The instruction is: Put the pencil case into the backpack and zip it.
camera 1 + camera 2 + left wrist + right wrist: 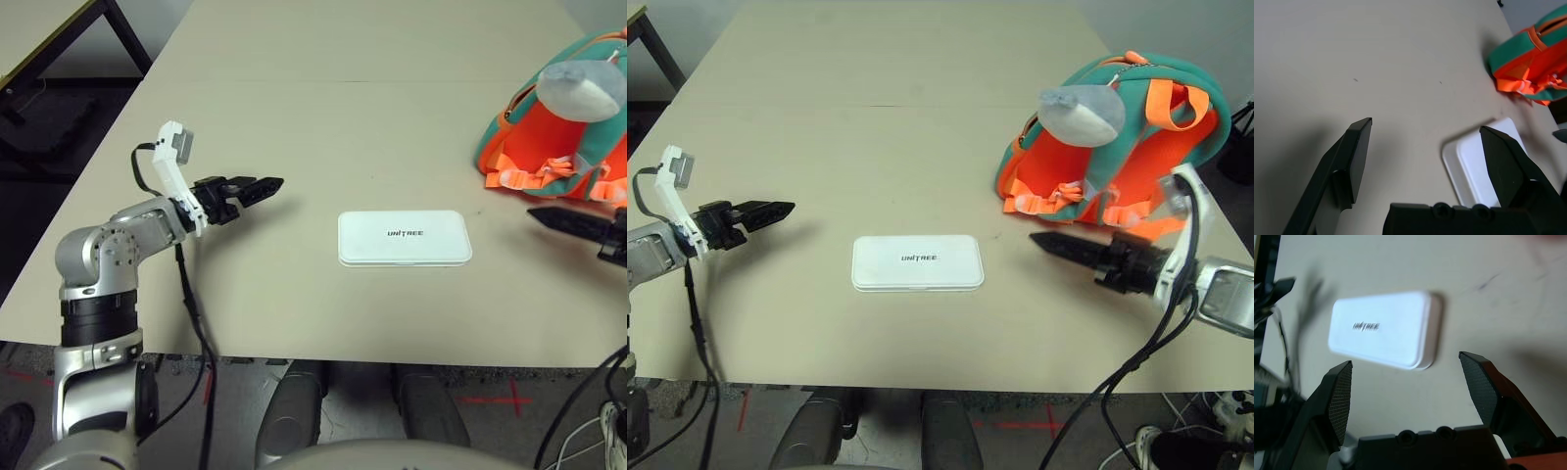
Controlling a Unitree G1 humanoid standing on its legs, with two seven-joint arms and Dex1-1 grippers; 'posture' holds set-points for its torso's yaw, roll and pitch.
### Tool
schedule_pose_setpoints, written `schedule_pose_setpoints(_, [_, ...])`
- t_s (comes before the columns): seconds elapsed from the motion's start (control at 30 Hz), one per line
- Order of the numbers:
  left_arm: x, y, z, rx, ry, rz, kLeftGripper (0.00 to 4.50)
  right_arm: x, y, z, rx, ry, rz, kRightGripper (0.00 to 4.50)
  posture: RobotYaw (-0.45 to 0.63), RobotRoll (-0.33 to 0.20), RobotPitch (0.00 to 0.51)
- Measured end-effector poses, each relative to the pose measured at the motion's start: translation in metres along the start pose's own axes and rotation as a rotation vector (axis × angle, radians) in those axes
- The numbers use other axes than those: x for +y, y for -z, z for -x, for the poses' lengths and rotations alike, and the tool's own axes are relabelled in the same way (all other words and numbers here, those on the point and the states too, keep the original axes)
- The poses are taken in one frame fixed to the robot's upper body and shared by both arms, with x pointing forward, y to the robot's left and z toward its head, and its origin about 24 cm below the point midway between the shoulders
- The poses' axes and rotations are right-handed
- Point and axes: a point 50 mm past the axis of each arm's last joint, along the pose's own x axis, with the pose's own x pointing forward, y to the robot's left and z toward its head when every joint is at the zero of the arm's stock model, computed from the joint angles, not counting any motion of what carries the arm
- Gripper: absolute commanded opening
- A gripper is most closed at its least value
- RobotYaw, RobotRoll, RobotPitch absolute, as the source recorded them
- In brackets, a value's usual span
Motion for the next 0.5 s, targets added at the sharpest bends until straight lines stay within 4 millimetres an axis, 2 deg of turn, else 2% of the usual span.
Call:
schedule_pose_setpoints(0.1, [-0.003,0.012,-0.010,0.054,0.036,0.047,4.50,0.001,0.000,-0.015,0.022,-0.014,0.000,4.46,0.13,0.000,0.167])
schedule_pose_setpoints(0.2, [-0.004,0.022,-0.015,0.122,0.057,0.094,4.50,-0.007,0.004,-0.027,0.050,0.035,-0.025,4.46,0.13,0.000,0.158])
schedule_pose_setpoints(0.23, [-0.004,0.026,-0.017,0.145,0.060,0.114,4.50,-0.010,0.005,-0.032,0.057,0.054,-0.033,4.32,0.13,0.000,0.157])
schedule_pose_setpoints(0.37, [0.000,0.042,-0.022,0.241,0.067,0.215,4.50,-0.020,0.010,-0.048,0.075,0.116,-0.063,3.33,0.12,0.000,0.155])
schedule_pose_setpoints(0.5, [-0.007,0.044,-0.030,0.300,0.121,0.290,4.50,-0.026,0.008,-0.058,0.061,0.186,-0.041,2.03,0.13,0.000,0.157])
